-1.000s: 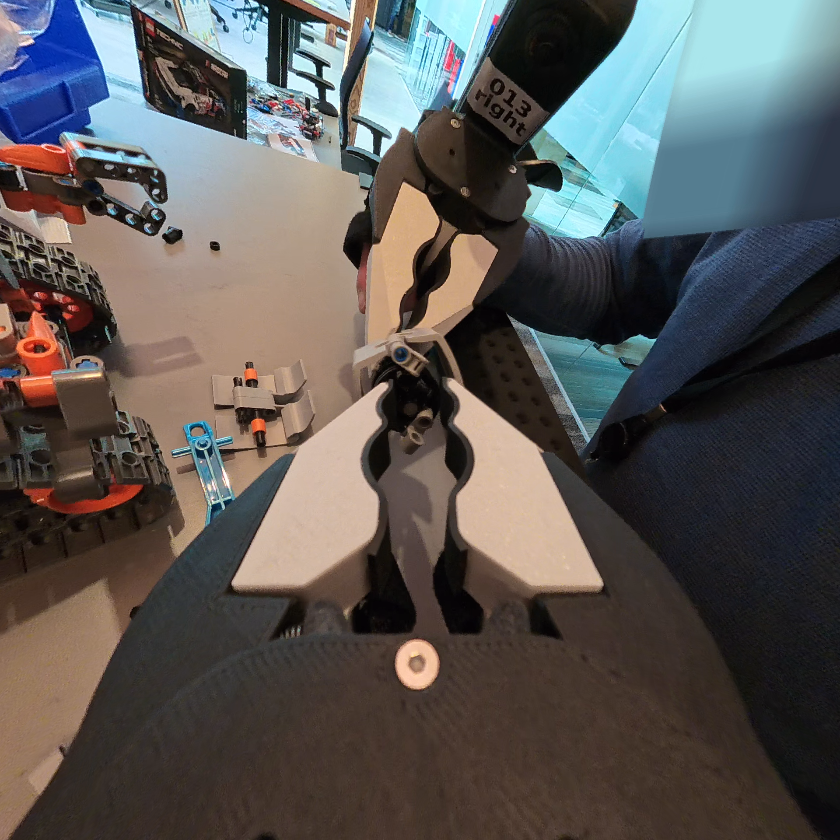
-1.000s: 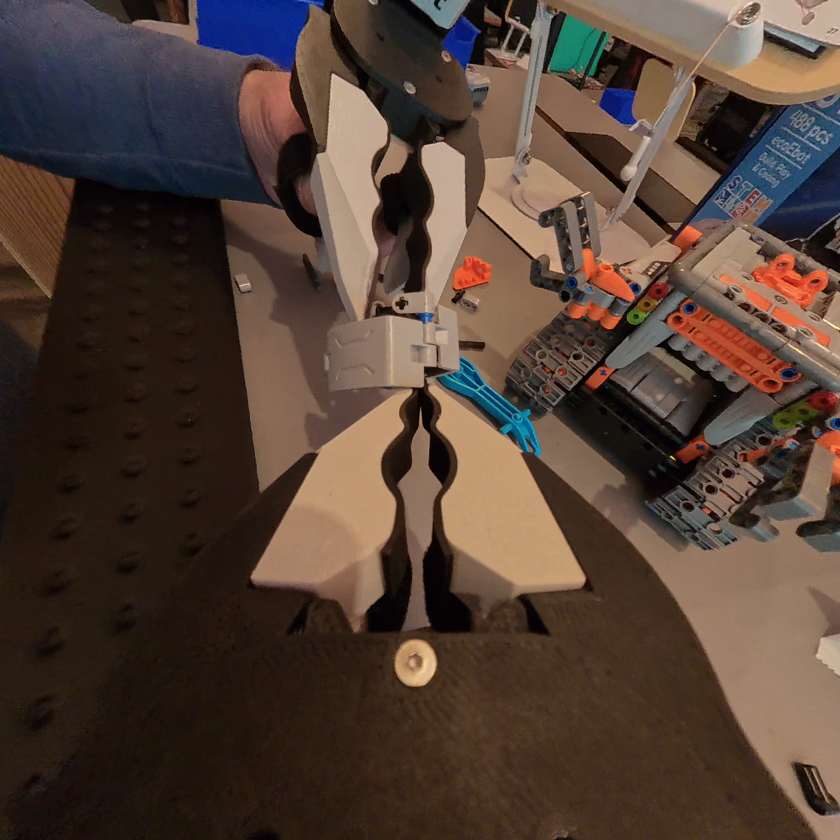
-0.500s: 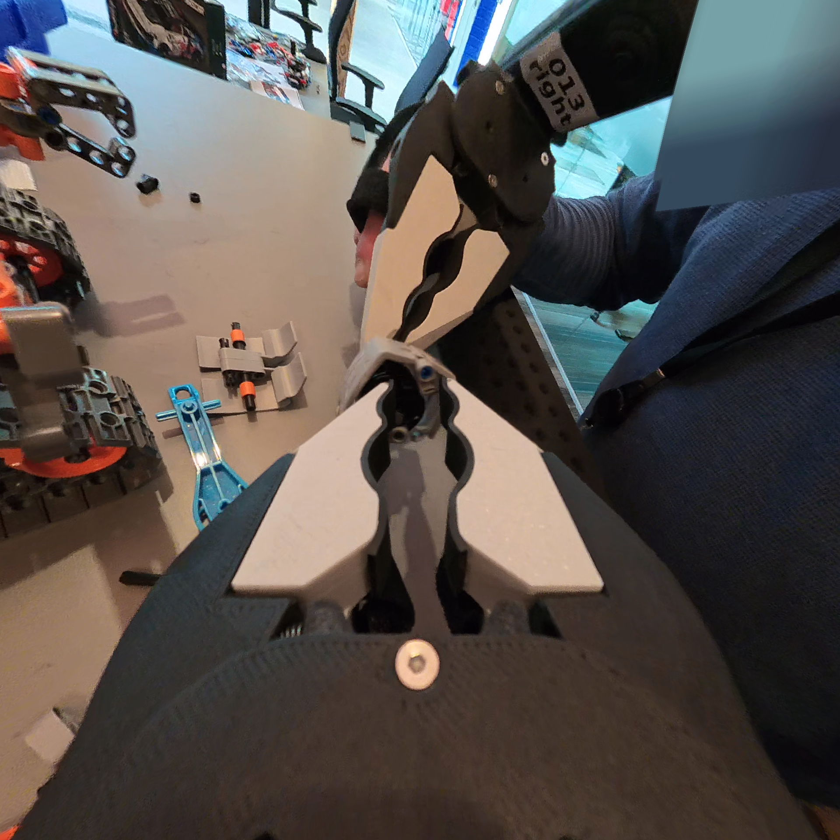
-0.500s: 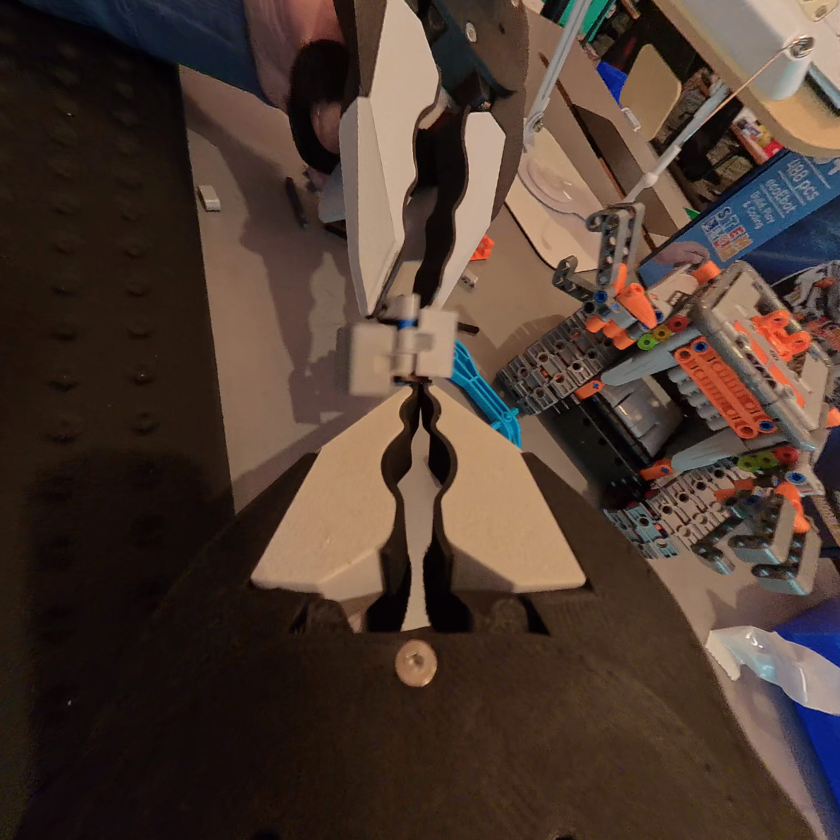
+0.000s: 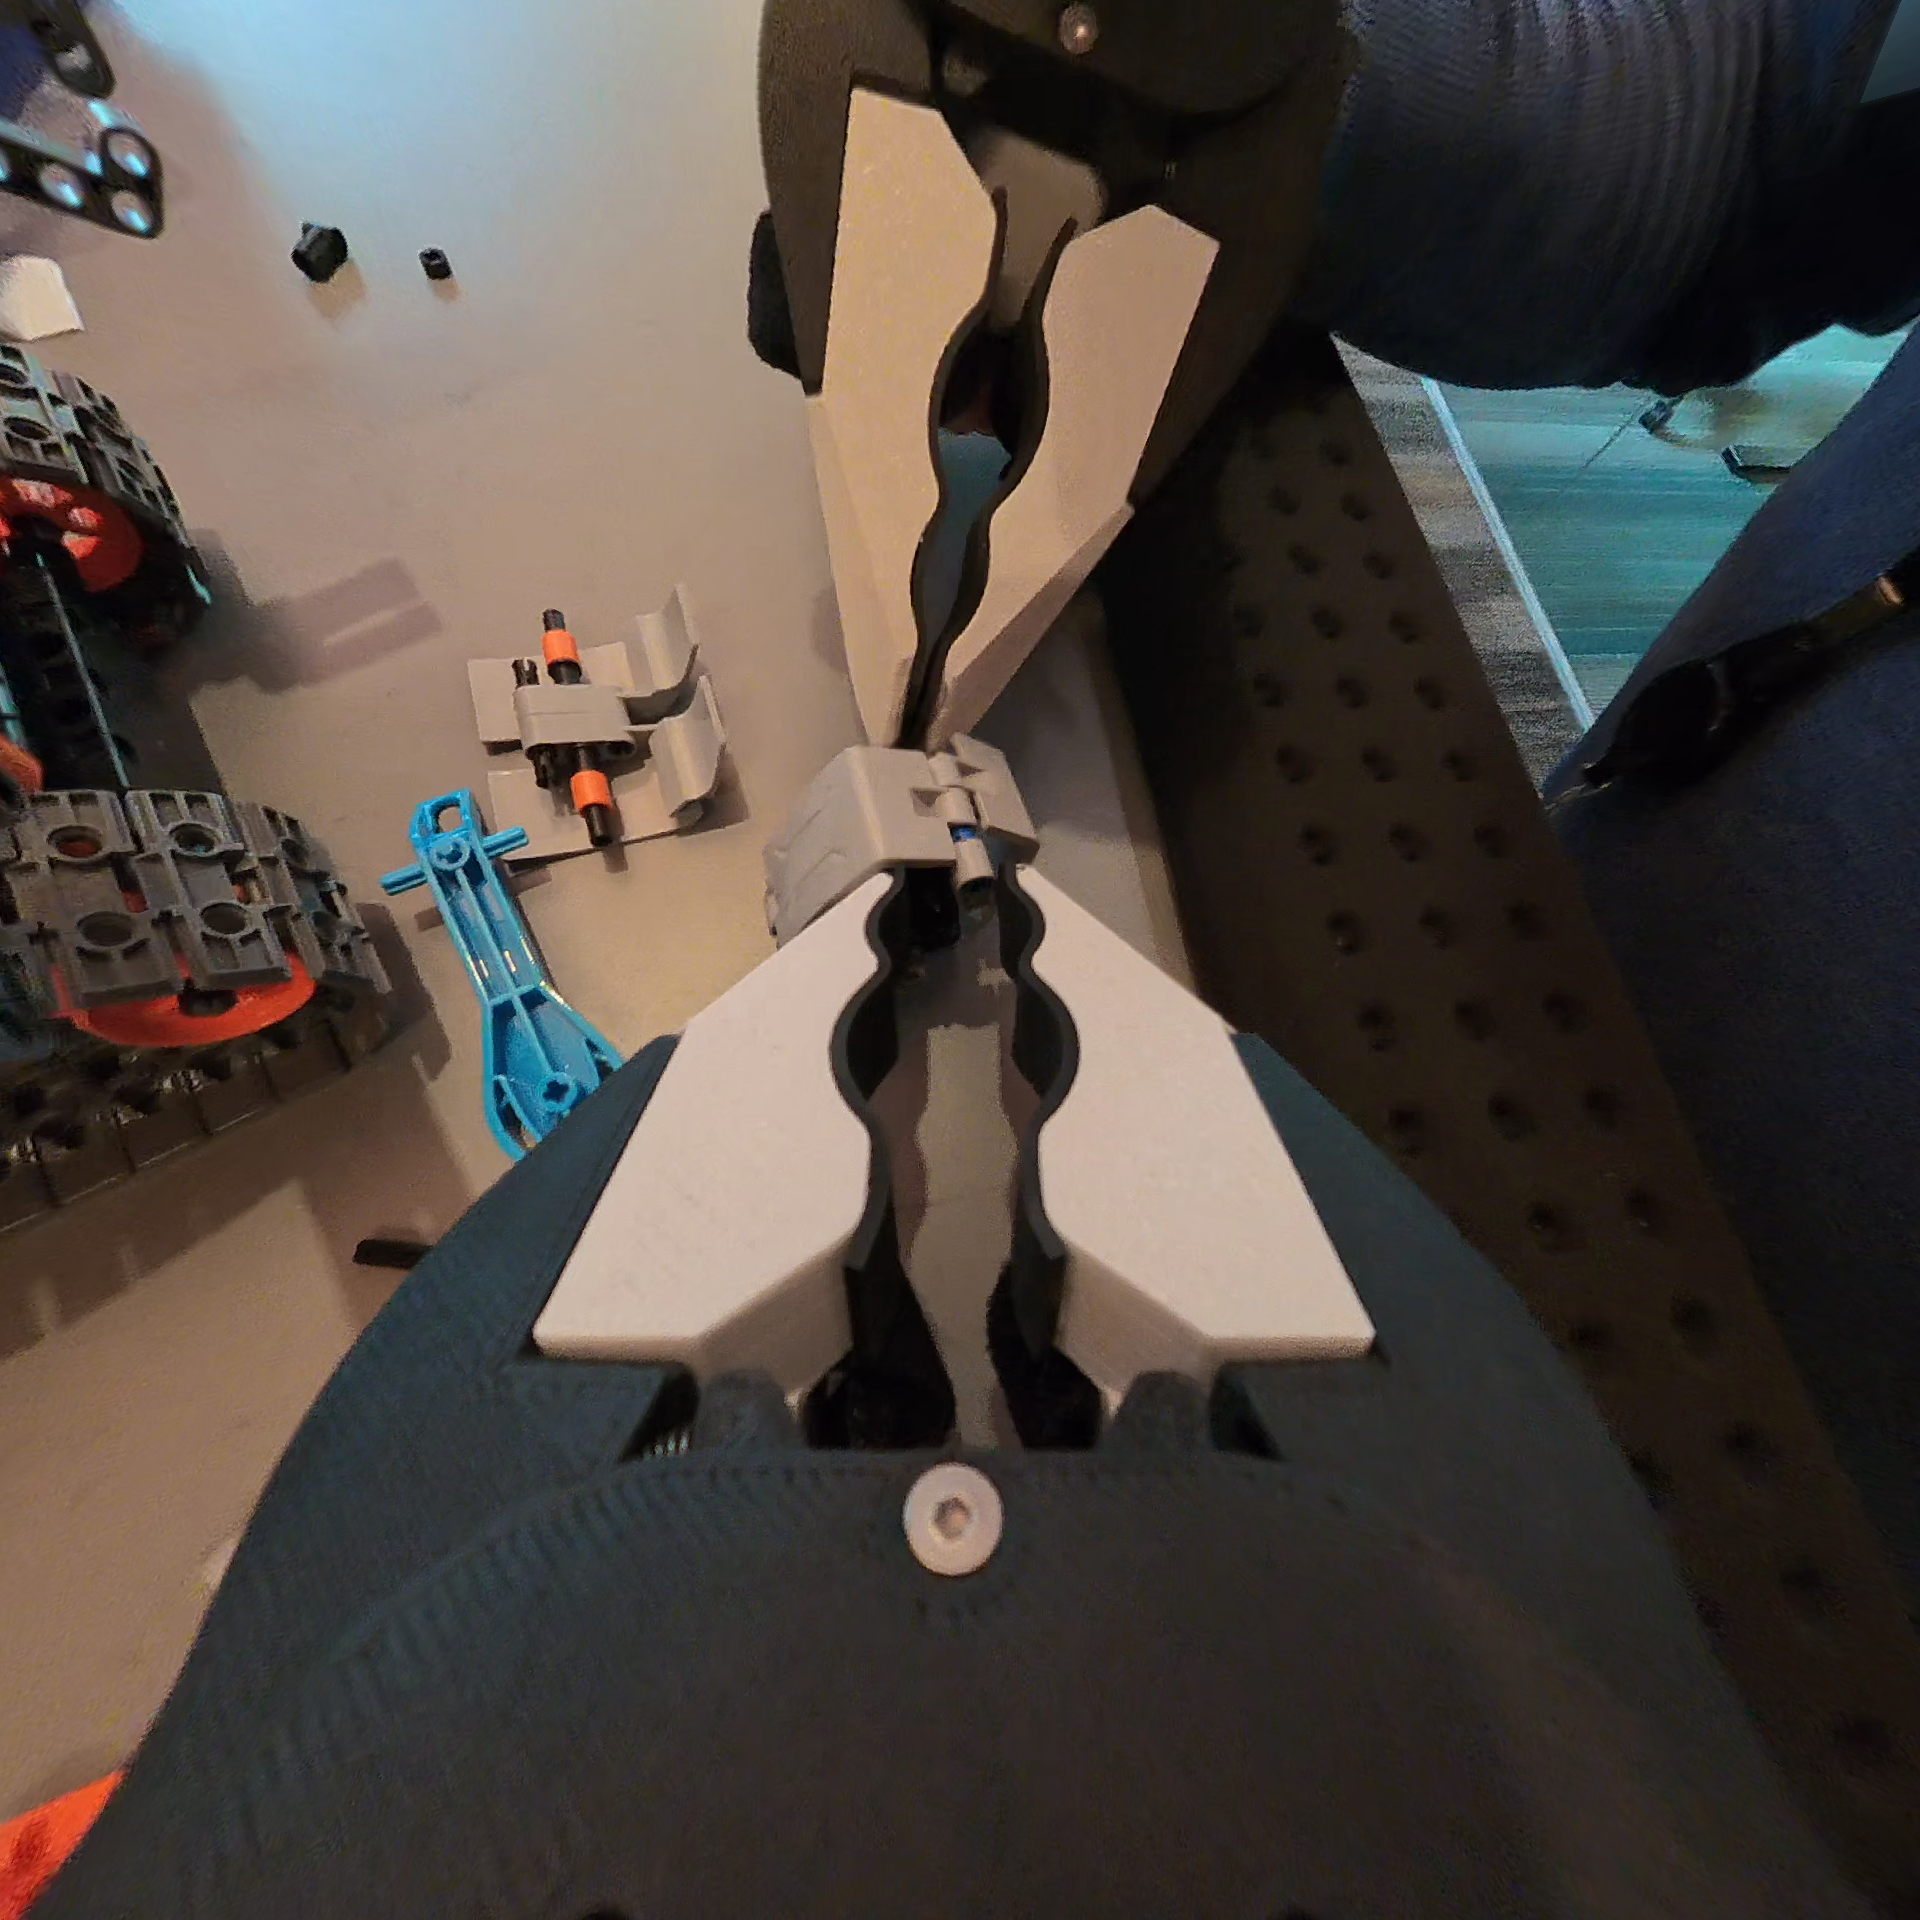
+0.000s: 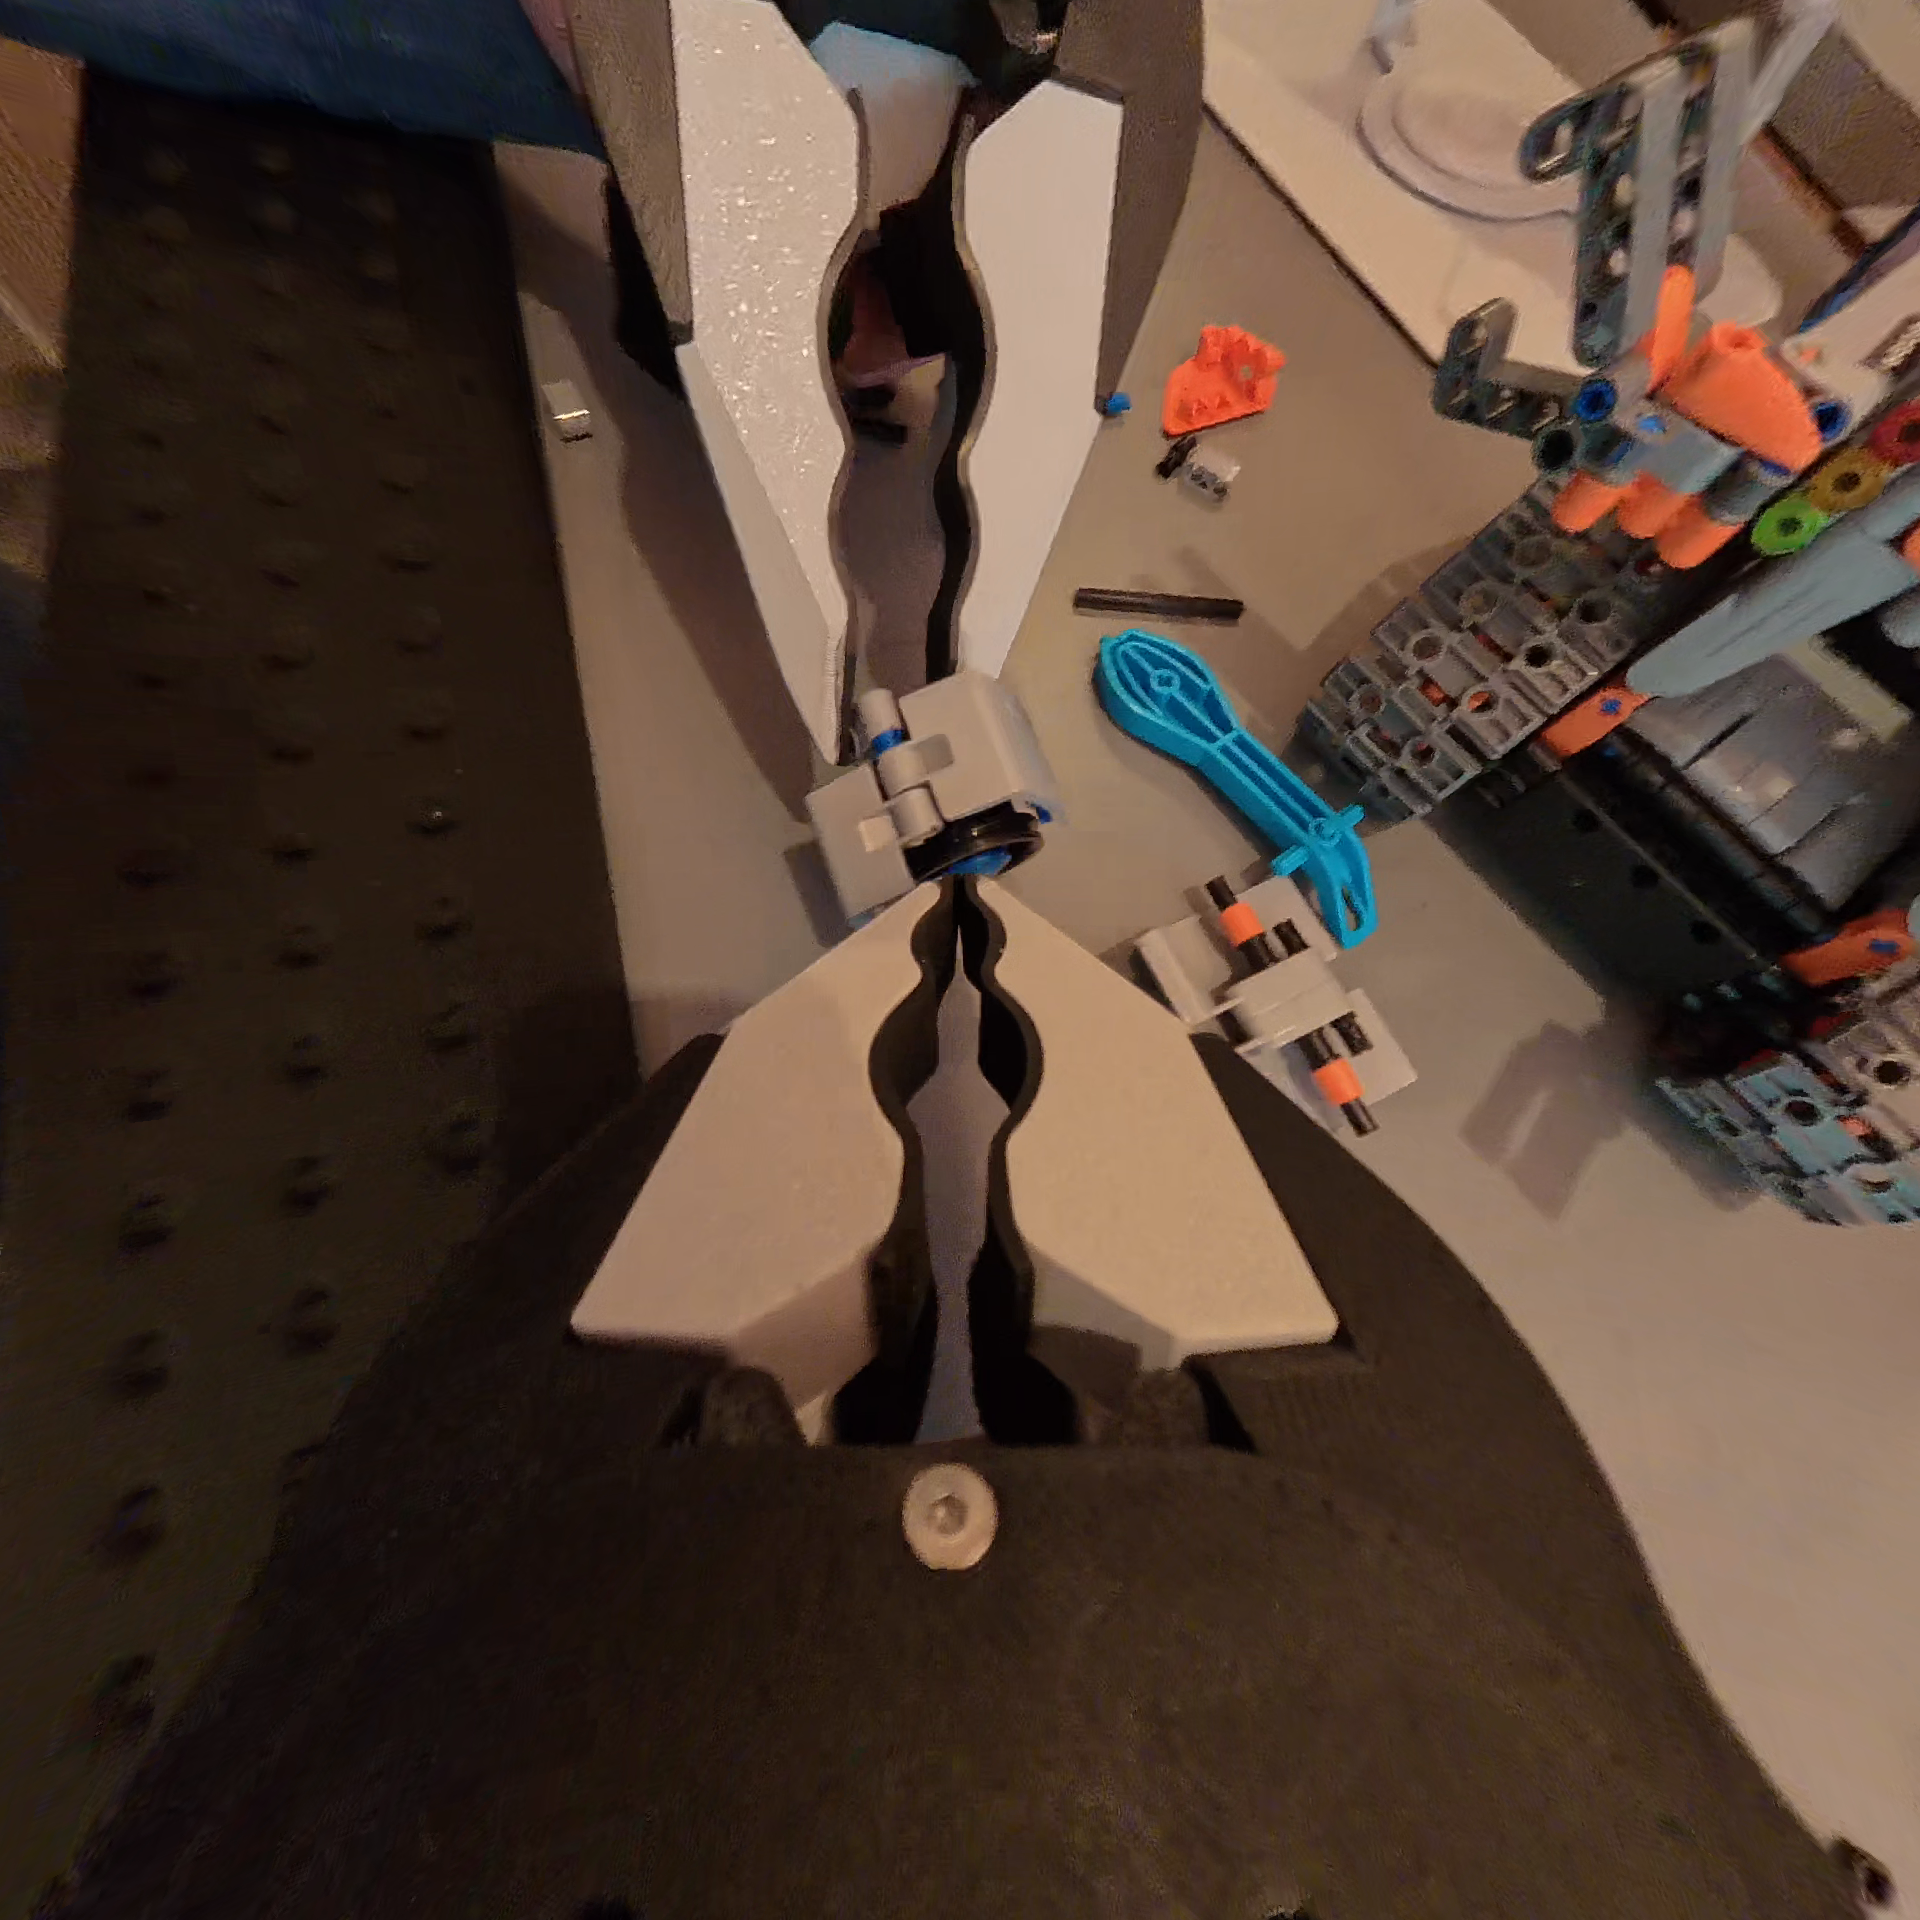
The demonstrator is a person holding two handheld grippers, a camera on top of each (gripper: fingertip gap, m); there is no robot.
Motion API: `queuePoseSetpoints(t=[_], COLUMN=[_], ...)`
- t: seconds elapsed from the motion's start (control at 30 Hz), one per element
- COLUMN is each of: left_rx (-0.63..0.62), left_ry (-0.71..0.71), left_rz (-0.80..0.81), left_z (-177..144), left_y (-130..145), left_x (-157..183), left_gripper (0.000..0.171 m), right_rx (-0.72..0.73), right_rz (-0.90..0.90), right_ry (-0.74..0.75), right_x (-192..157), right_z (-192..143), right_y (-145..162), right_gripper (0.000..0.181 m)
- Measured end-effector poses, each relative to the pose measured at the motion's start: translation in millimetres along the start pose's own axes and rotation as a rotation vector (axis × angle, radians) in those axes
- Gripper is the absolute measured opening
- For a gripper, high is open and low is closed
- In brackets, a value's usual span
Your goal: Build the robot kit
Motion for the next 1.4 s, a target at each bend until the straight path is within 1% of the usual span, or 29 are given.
queuePoseSetpoints(t=[0.13,0.57,0.8,1.13,1.23,1.27,1.4], left_rx=[0.014,-0.003,-0.007,-0.062,-0.053,-0.059,-0.001], left_ry=[0.011,-0.020,-0.083,-0.218,-0.244,-0.228,-0.154], left_rz=[-0.009,0.057,0.088,0.150,0.150,0.144,0.131], left_z=[0,5,5,7,8,7,0], left_y=[1,0,0,-2,-4,-4,-8], left_x=[0,4,4,1,-1,-1,1], left_gripper=[0.014,0.013,0.012,0.011,0.012,0.012,0.013], right_rx=[0.066,0.114,0.117,0.102,0.105,0.108,0.163], right_rz=[0.073,0.094,0.082,0.065,0.078,0.090,0.144], right_ry=[-0.065,-0.147,-0.109,-0.037,-0.029,-0.037,-0.084], right_x=[1,-2,-3,0,5,6,9], right_z=[-4,-6,-5,-3,-4,-4,-9], right_y=[-2,-3,-4,-5,-3,-2,-5], right_gripper=[0.000,0.000,0.000,0.000,0.000,0.000,0.000])
Point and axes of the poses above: each gripper's, where its closed fingertips meet, z out along the fingers, y out of its underside, x = y × z across the jaws, the point moved 6 cm from there along -z, back along the fingers, and after that the axes turned 8 degrees about y, right-handed, at the moved point
